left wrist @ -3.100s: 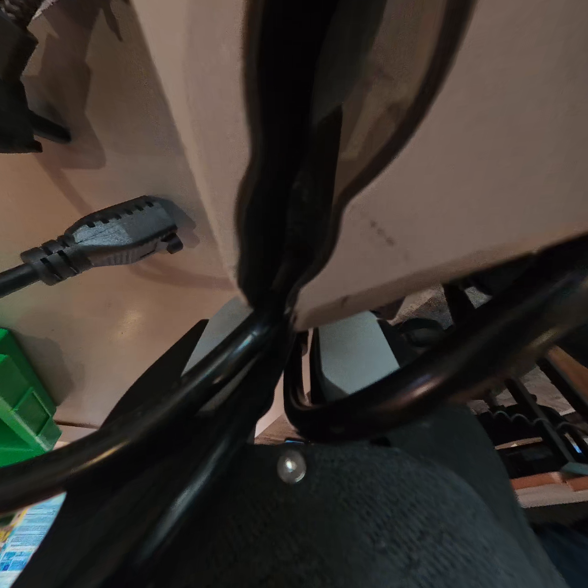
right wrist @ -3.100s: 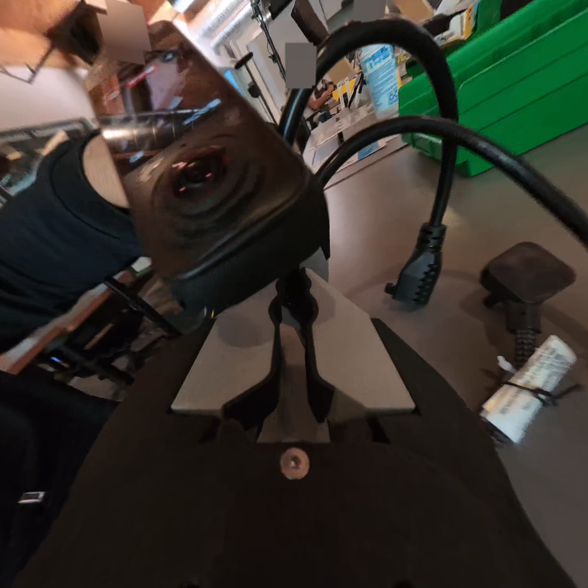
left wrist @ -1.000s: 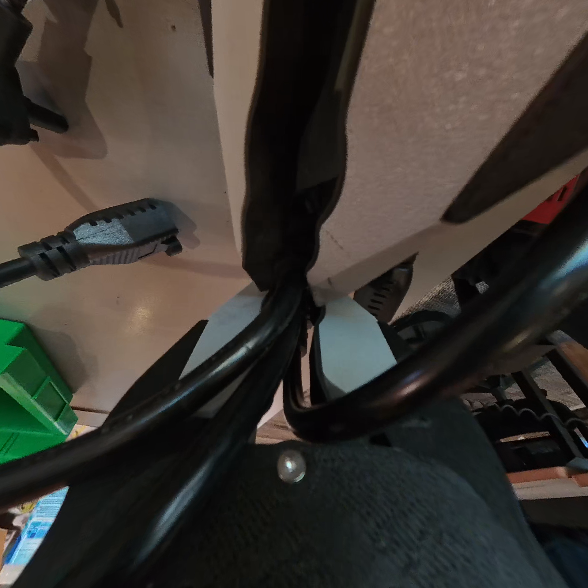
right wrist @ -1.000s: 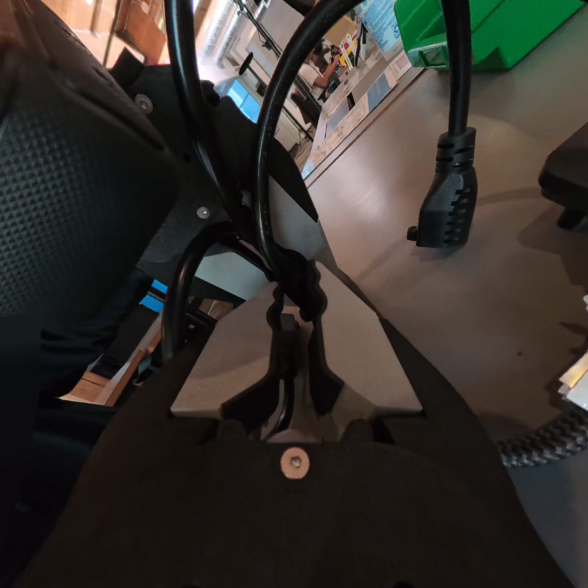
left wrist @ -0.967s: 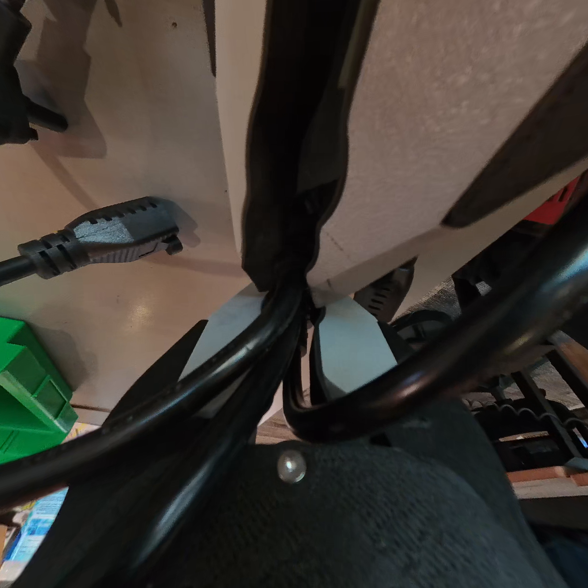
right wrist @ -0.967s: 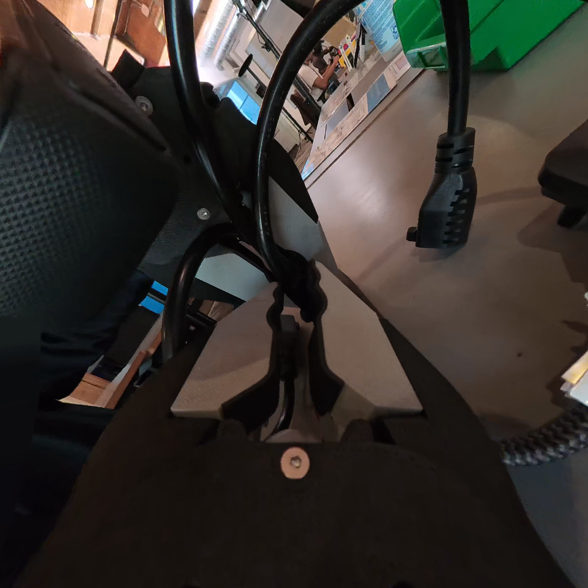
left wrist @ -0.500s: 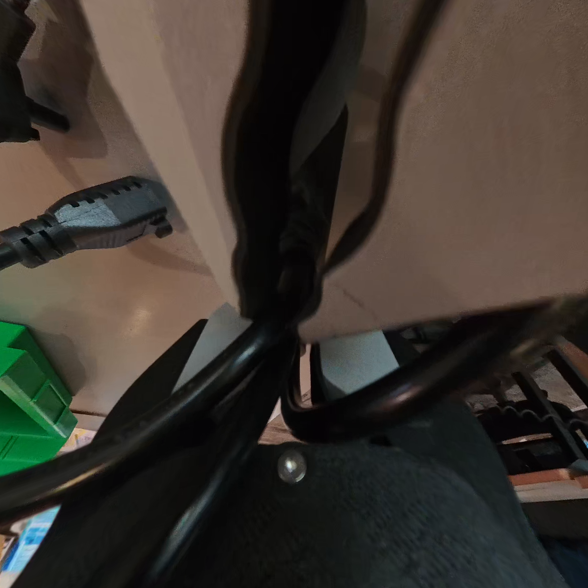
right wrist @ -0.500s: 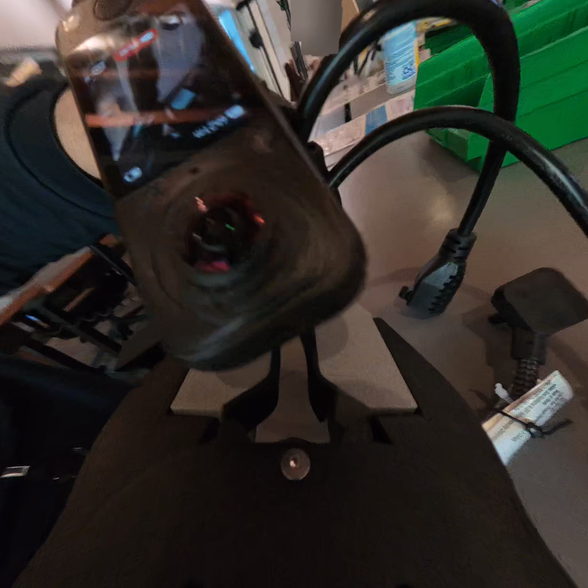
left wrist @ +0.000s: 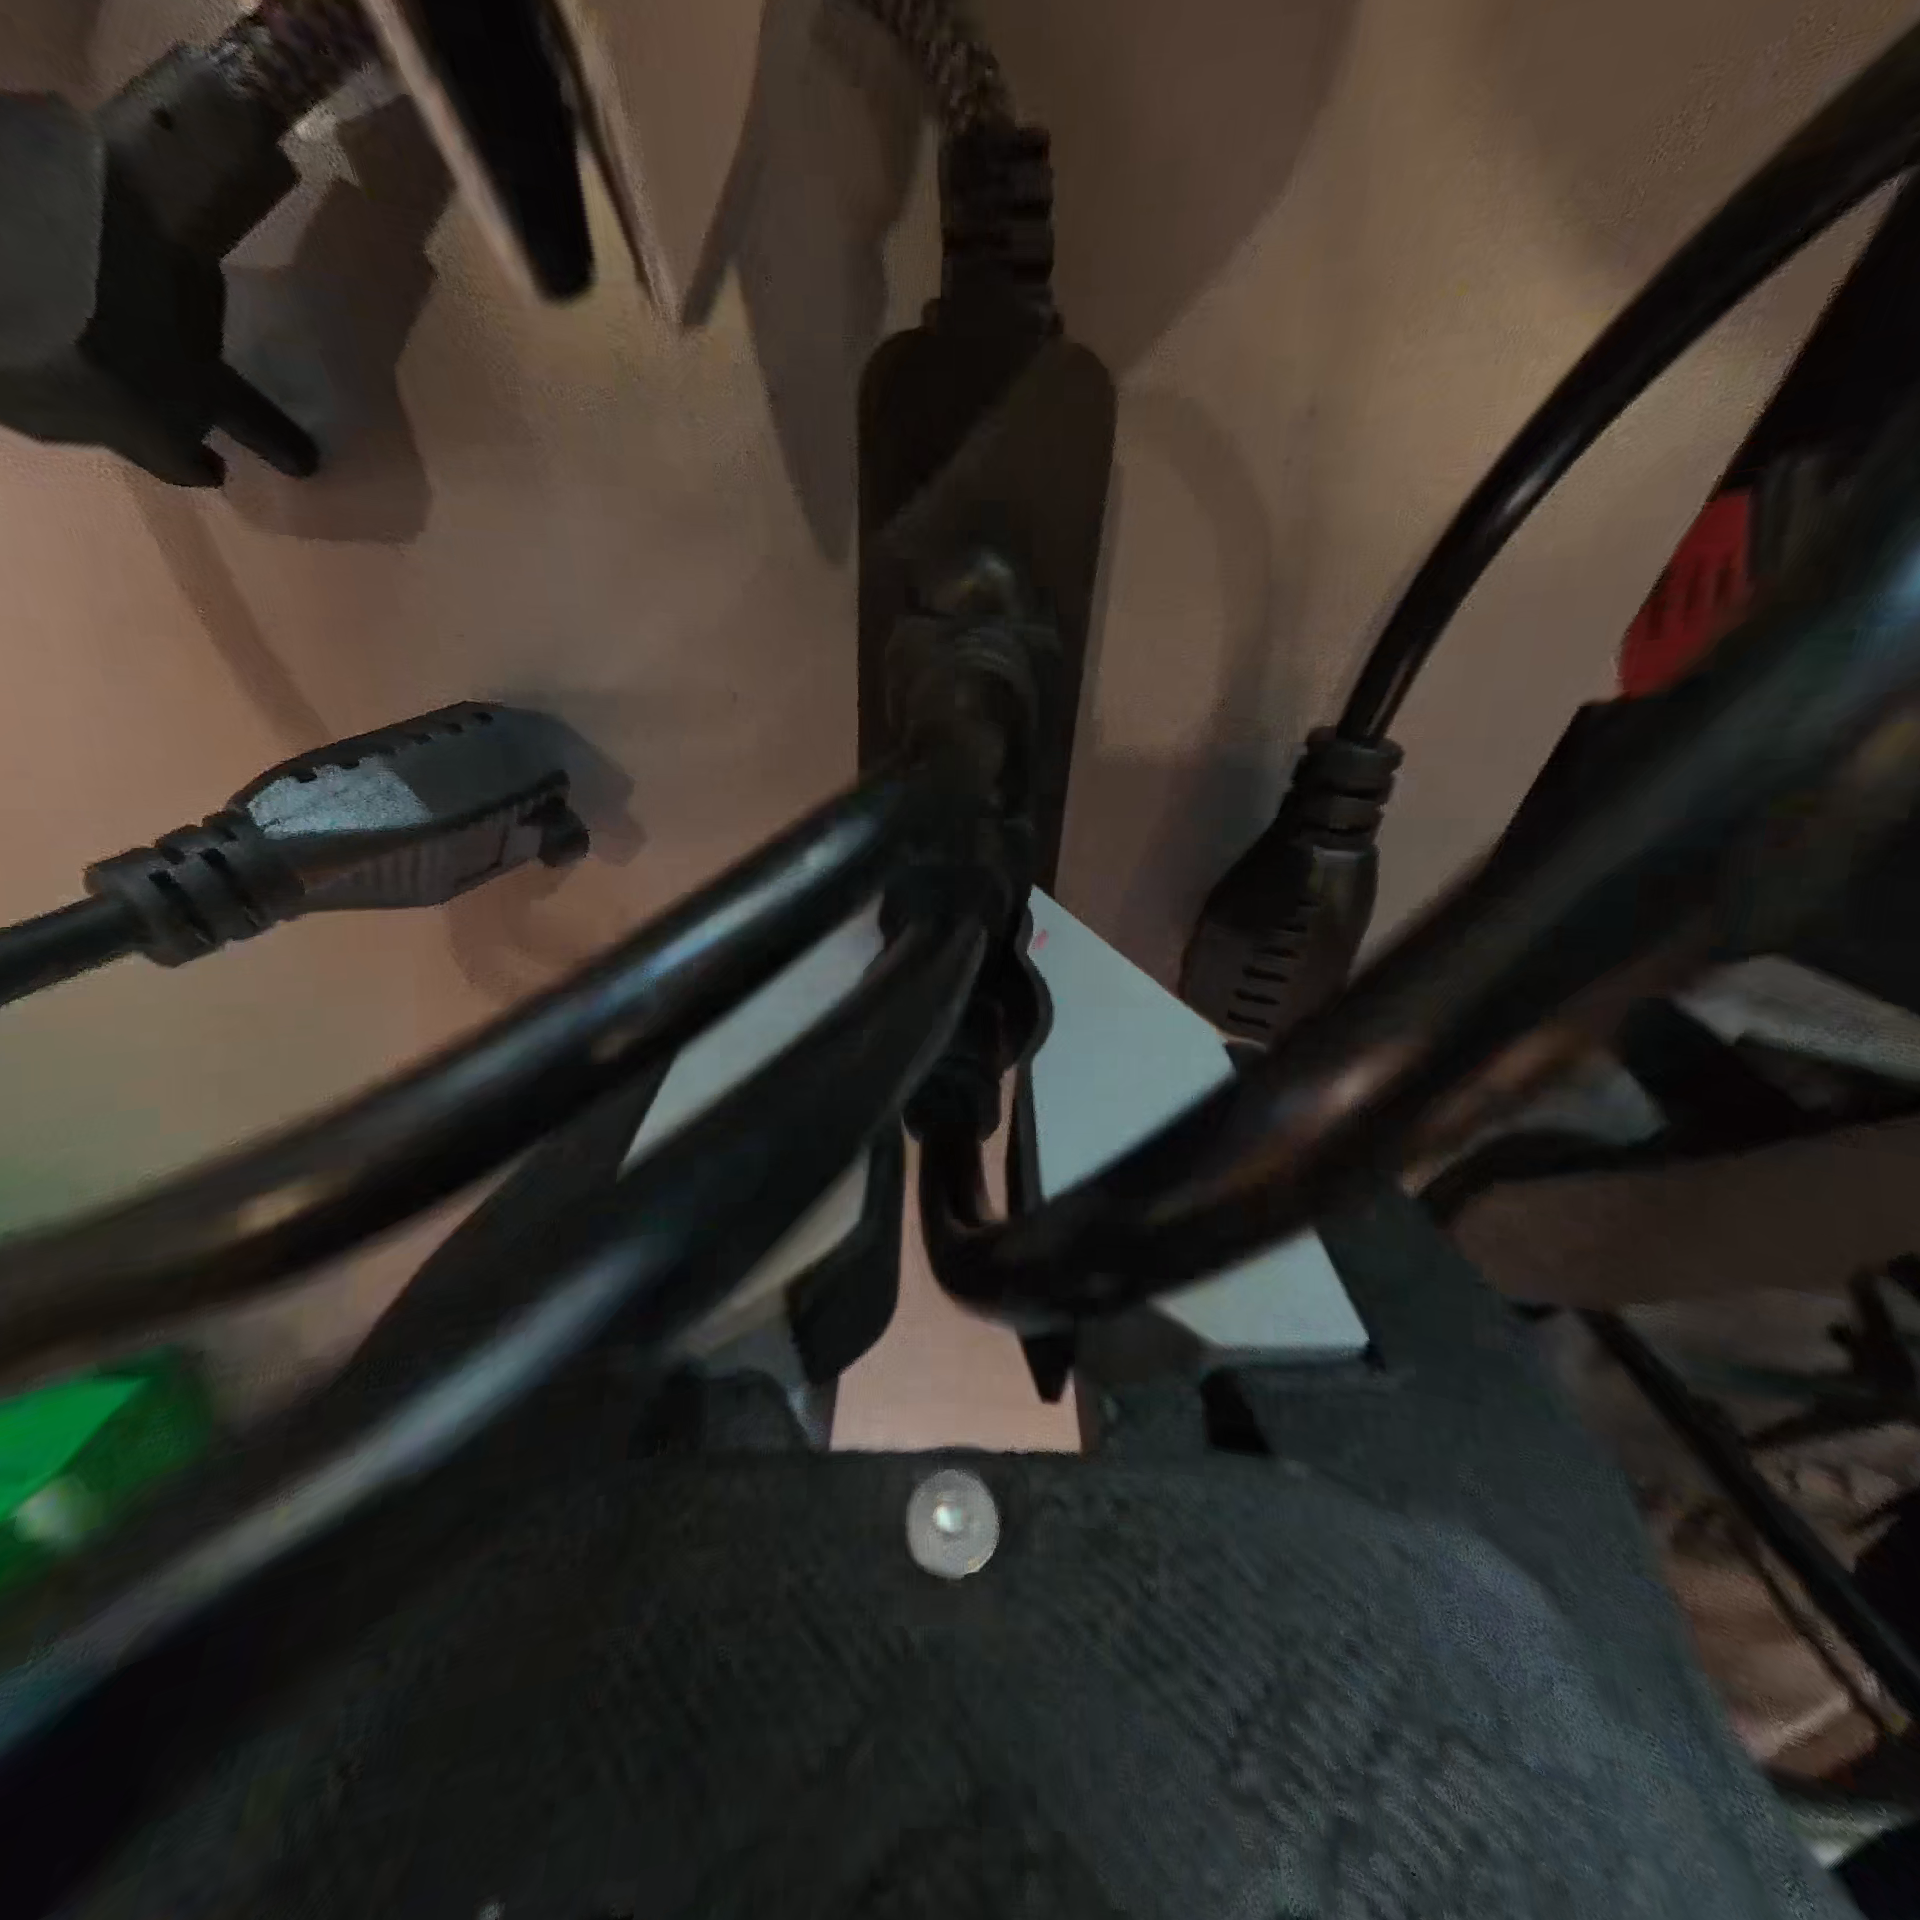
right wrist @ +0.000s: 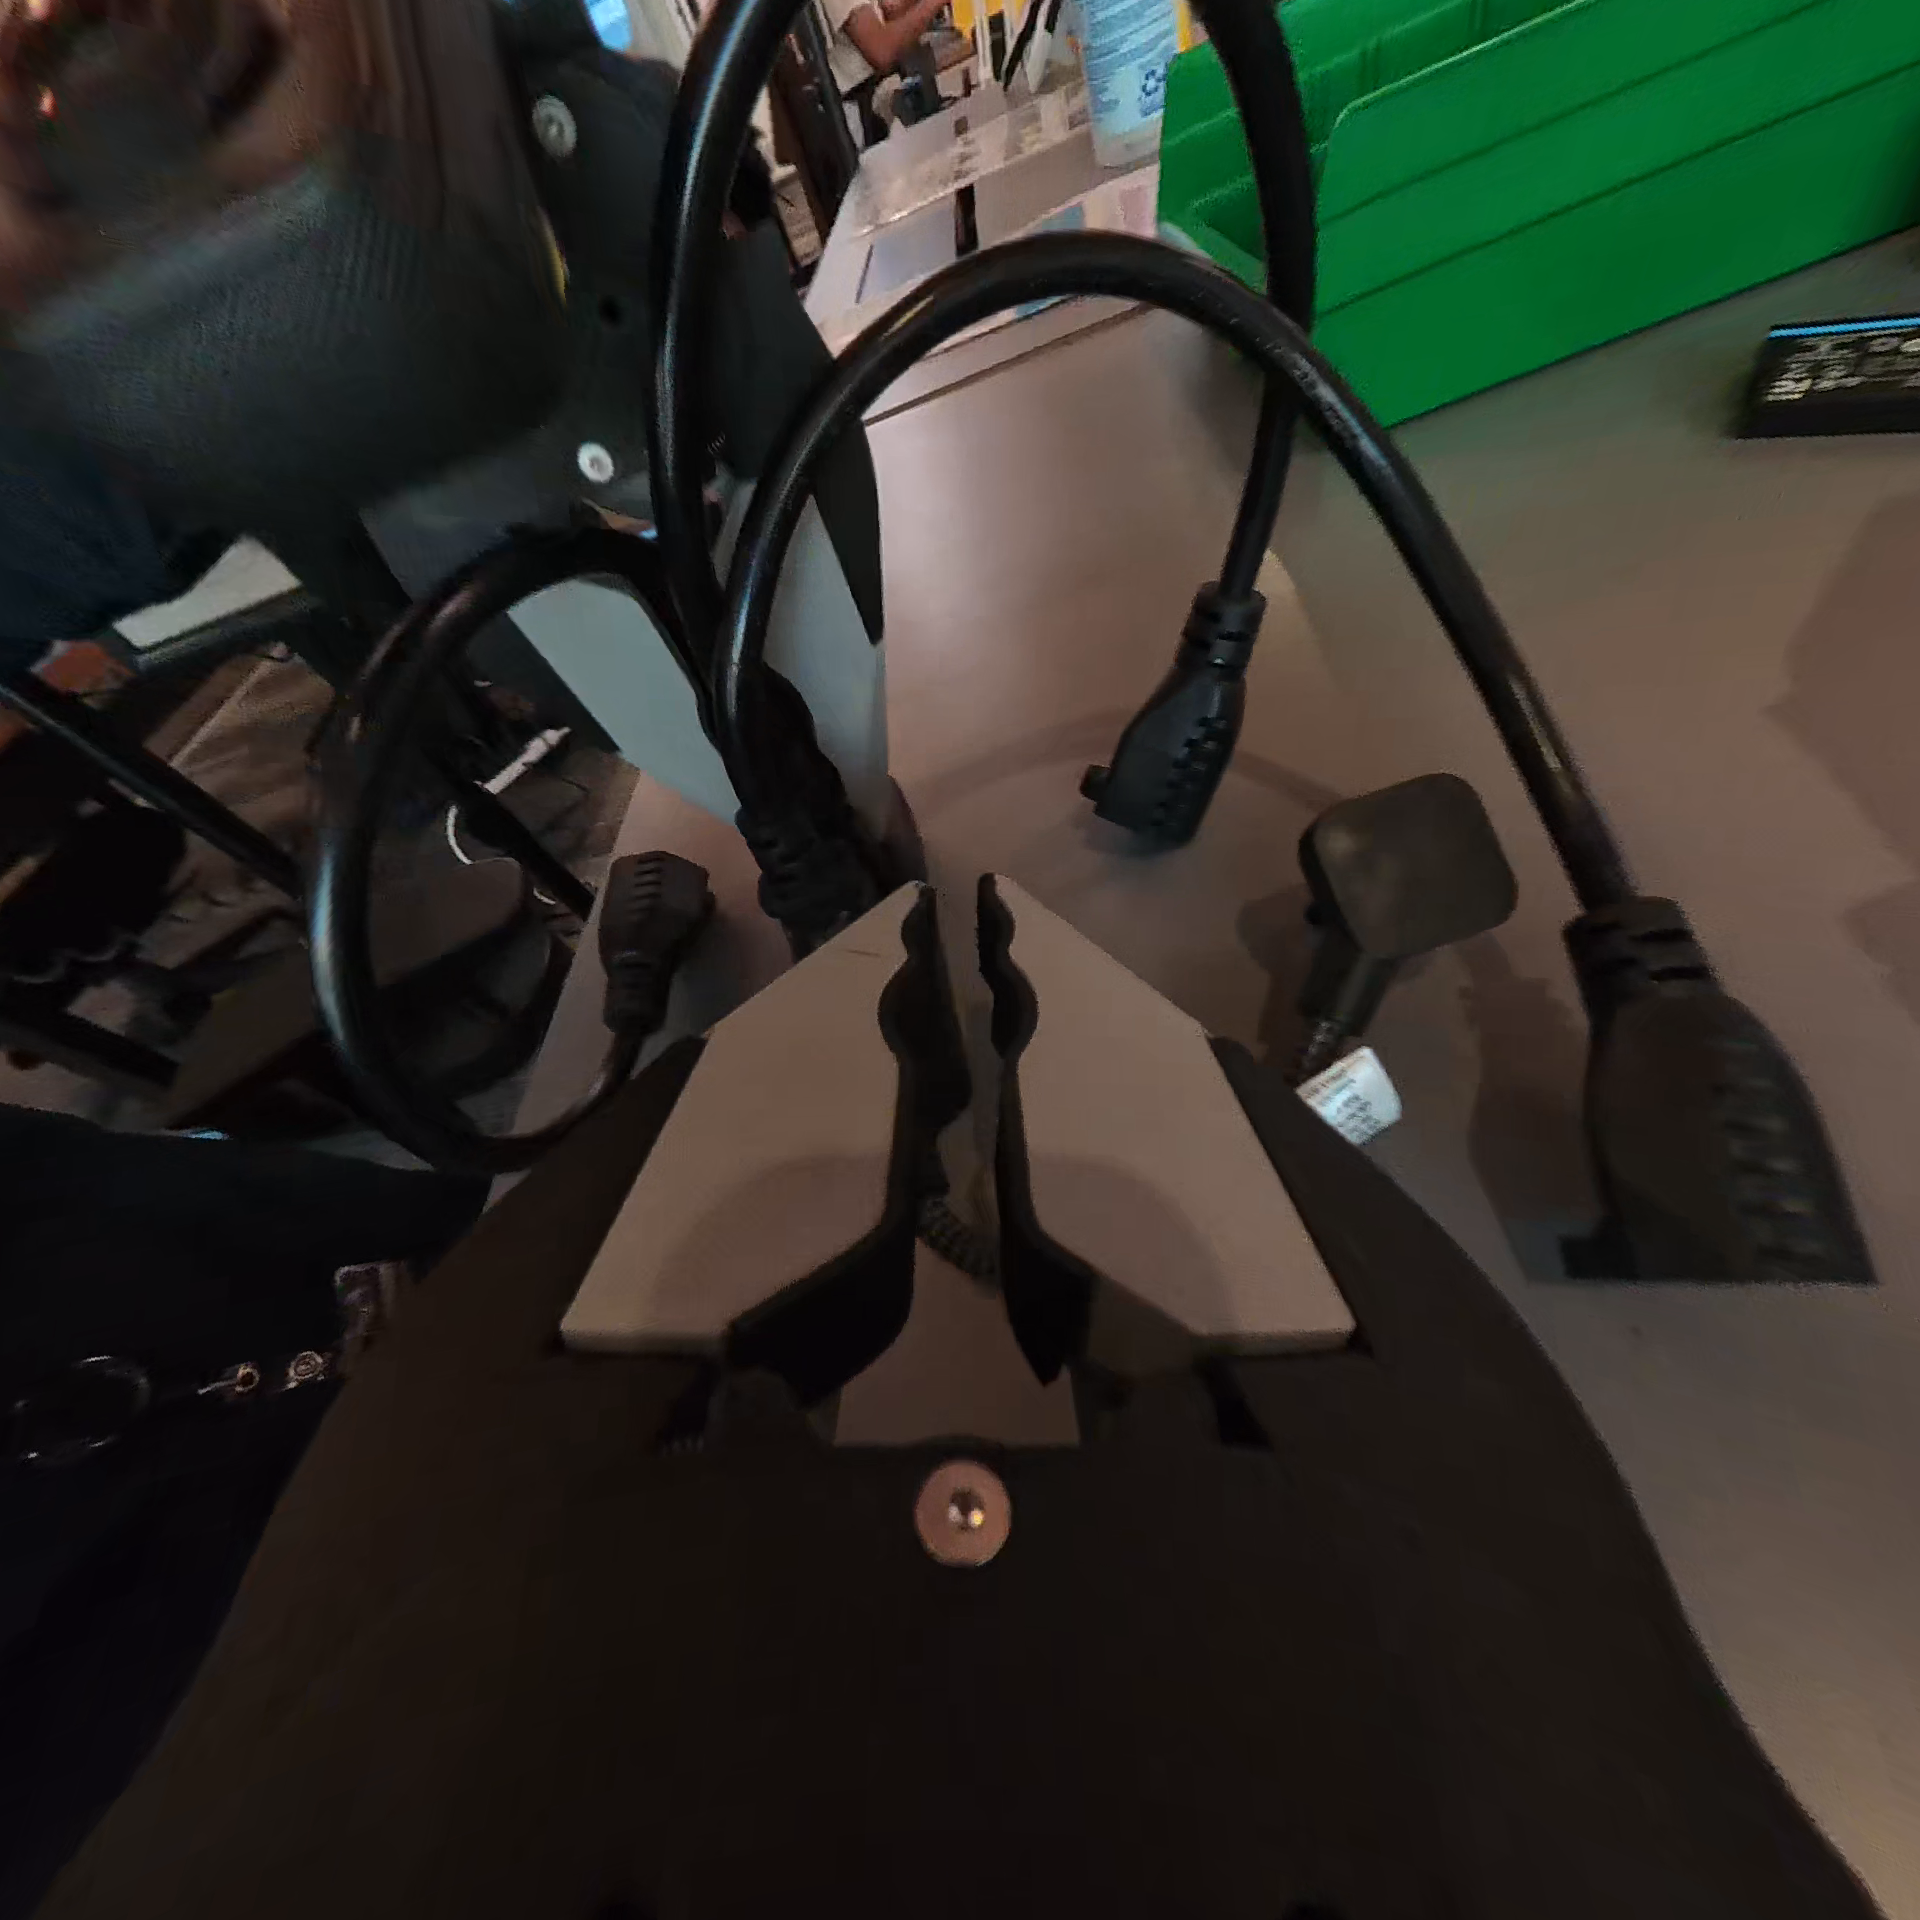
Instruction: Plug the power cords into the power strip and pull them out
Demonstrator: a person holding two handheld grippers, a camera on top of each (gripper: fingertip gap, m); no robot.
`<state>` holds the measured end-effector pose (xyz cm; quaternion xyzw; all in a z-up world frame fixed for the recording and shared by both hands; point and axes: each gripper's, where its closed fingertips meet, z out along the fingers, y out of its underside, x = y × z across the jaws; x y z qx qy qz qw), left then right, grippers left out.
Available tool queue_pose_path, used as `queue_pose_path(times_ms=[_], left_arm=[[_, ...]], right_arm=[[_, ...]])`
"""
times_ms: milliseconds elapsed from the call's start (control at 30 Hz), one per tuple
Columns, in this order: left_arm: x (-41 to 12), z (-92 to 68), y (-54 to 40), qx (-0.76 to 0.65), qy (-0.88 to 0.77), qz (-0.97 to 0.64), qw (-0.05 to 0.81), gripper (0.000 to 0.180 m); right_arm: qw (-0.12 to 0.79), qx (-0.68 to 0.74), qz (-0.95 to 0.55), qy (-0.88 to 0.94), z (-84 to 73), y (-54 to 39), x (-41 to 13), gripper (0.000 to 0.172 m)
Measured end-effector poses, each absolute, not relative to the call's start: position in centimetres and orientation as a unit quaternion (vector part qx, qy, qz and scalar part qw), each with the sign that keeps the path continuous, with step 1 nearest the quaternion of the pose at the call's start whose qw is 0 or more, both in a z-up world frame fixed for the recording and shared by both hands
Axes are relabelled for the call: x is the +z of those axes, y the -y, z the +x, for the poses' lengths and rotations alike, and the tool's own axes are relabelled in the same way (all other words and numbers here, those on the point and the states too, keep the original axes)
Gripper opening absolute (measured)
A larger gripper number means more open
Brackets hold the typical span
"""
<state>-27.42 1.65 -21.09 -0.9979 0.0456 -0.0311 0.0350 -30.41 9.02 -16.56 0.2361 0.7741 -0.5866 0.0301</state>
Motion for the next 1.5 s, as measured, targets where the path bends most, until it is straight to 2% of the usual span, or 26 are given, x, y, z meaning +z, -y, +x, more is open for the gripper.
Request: queue_pose_path(times_ms=[33,233,467,633,800,933,1500], left_arm=[[-21.0,-27.2,-1.7,-0.049,-0.036,-0.996,0.066,0.006],[-19.9,-26.1,-1.2,-0.194,0.051,-0.957,0.208,0.011],[-19.5,-26.1,-1.6,-0.261,0.095,-0.918,0.283,0.011],[-19.7,-25.9,-1.8,-0.212,0.084,-0.937,0.265,0.013],[-20.3,-25.8,-0.8,-0.137,0.048,-0.976,0.162,0.014],[-20.6,-25.6,-0.3,-0.139,0.036,-0.984,0.106,0.012],[-20.6,-26.8,-0.4,-0.216,0.069,-0.969,0.101,0.013]], right_arm=[[0.023,-0.588,0.238,-0.772,-30.7,-9.3,-16.4,0.005],[0.047,-0.614,0.249,-0.748,-31.1,-9.8,-15.5,0.007],[0.02,-0.584,0.231,-0.778,-30.6,-9.0,-16.7,0.007],[0.033,-0.582,0.213,-0.784,-30.1,-8.7,-16.9,0.009],[0.044,-0.546,0.187,-0.815,-29.0,-8.3,-18.3,0.01],[0.046,-0.525,0.177,-0.831,-28.5,-8.0,-19.2,0.01],[0.05,-0.501,0.175,-0.846,-28.0,-7.5,-20.1,0.01]])
